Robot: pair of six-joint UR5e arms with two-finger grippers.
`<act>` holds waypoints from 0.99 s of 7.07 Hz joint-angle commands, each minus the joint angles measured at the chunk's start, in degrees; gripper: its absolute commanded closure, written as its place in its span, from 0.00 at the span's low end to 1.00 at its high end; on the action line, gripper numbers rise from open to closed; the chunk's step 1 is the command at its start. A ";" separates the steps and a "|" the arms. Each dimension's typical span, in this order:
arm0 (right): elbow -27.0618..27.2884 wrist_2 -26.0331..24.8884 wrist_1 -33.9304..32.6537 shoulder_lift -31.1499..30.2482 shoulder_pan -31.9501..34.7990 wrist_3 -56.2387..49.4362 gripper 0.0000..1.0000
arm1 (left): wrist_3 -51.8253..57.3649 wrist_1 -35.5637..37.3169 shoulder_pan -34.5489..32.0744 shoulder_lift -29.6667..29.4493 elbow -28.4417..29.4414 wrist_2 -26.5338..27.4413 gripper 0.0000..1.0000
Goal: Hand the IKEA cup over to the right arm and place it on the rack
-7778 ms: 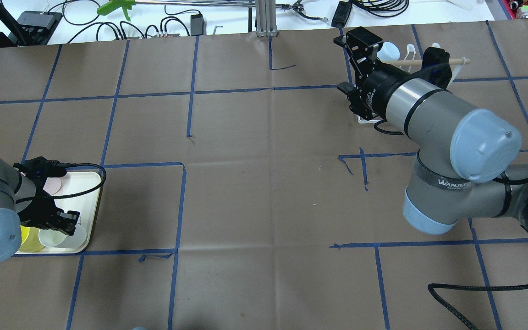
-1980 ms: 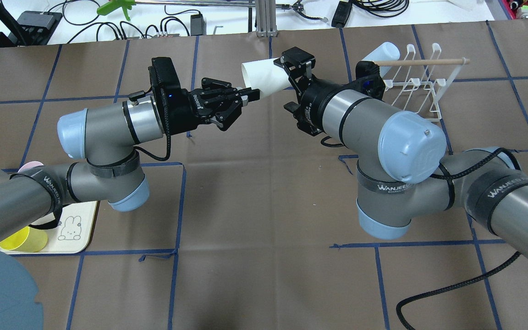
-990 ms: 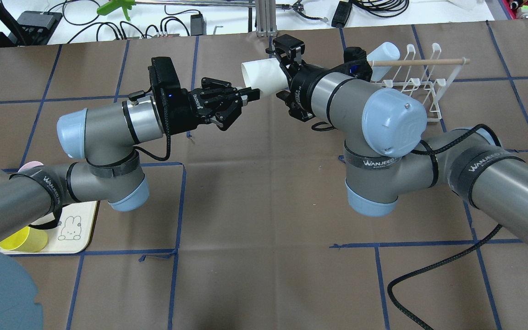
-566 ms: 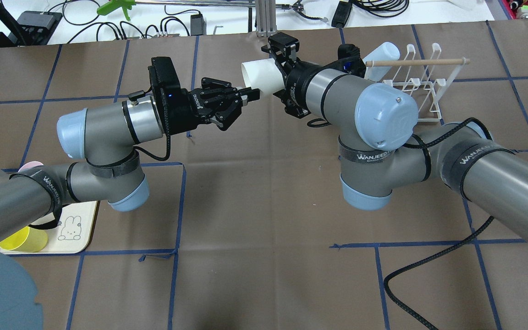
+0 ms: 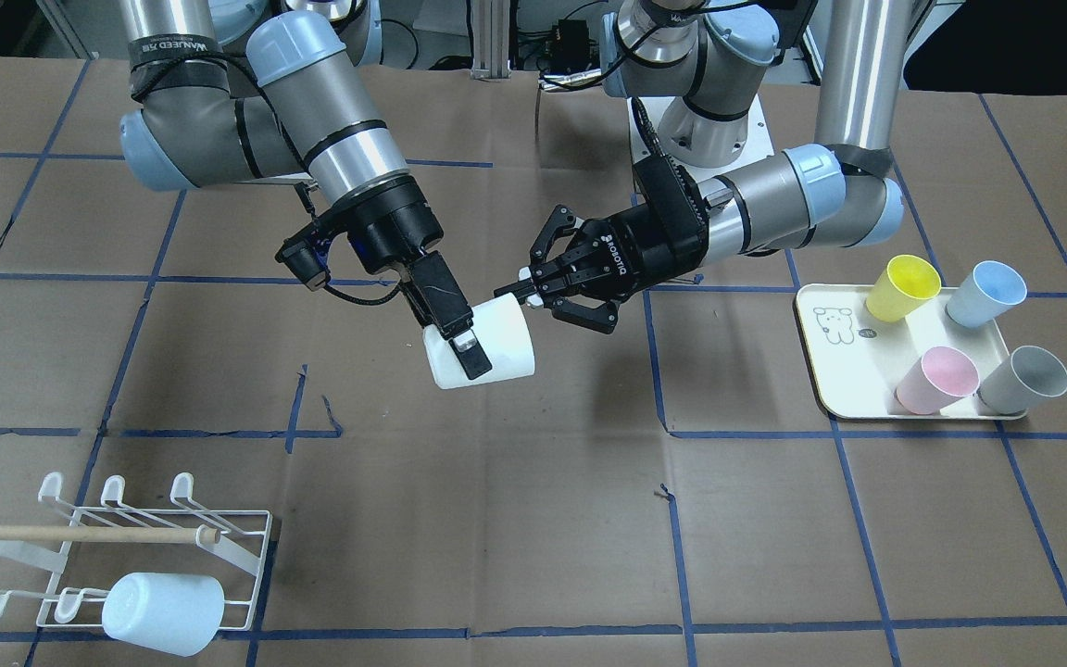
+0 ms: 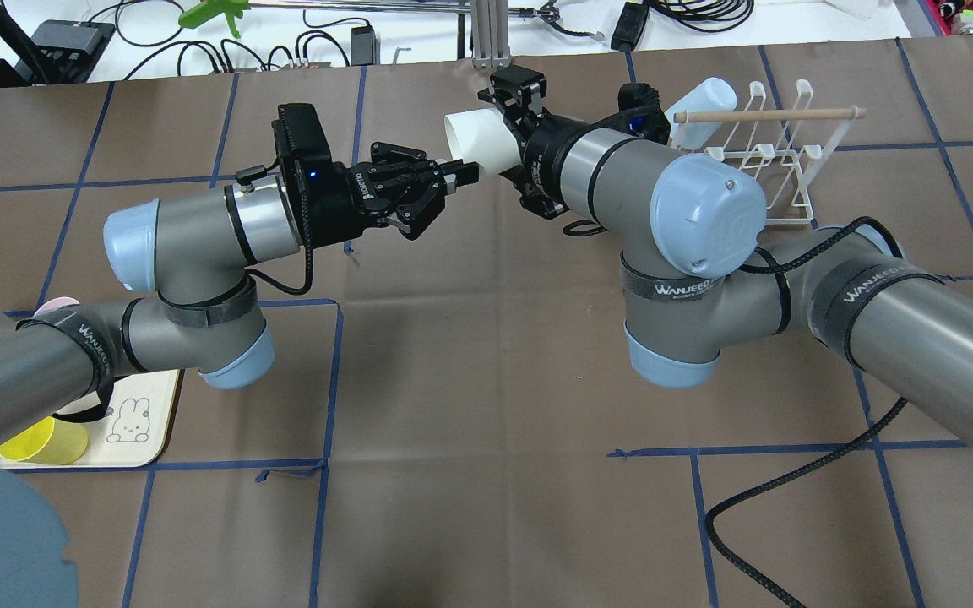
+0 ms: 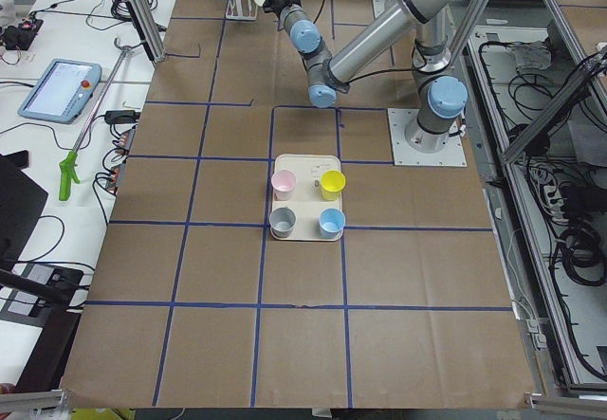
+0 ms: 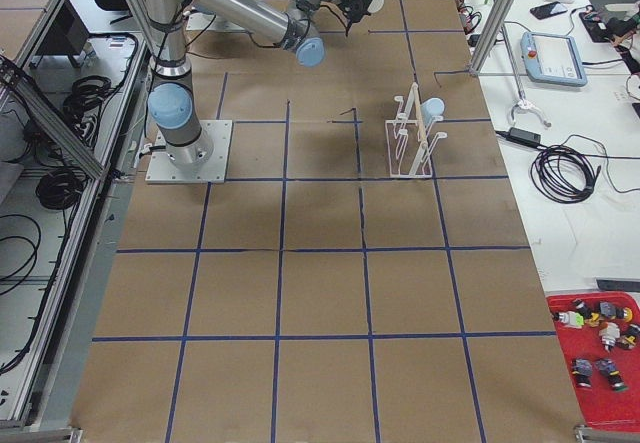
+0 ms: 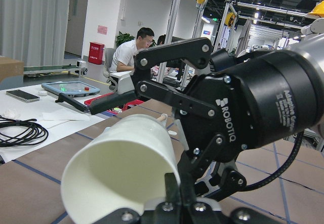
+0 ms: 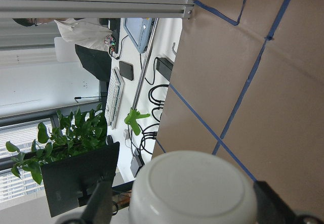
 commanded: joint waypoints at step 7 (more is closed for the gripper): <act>-0.08 0.49 0.01 0.00 0.20 -0.34 0.54 | -1.34 0.09 0.00 0.08 0.33 0.09 0.34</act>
